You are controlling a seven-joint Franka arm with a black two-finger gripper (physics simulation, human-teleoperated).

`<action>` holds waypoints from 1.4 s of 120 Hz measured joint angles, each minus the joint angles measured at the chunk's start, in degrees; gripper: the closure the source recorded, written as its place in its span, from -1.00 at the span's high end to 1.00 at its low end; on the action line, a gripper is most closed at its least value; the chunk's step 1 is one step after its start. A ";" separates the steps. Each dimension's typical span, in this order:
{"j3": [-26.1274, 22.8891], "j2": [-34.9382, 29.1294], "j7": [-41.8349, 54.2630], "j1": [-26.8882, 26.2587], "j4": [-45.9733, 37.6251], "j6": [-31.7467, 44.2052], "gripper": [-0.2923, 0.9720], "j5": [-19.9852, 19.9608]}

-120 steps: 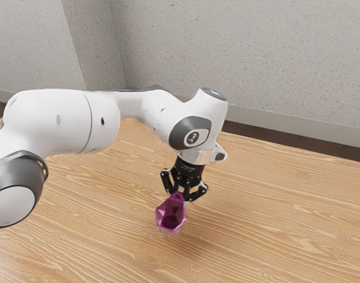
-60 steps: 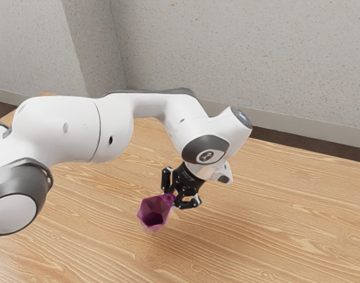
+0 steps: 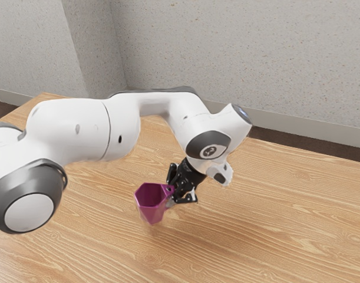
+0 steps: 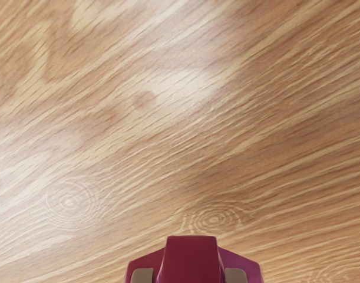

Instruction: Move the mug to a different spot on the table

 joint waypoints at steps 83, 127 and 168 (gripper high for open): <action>3.24 -2.41 31.78 7.19 -2.67 15.17 -0.59 -2.50; 7.25 -2.49 37.75 7.12 -6.40 21.86 -0.59 -2.23; 8.71 -2.46 35.84 6.73 -8.91 25.79 -0.62 1.62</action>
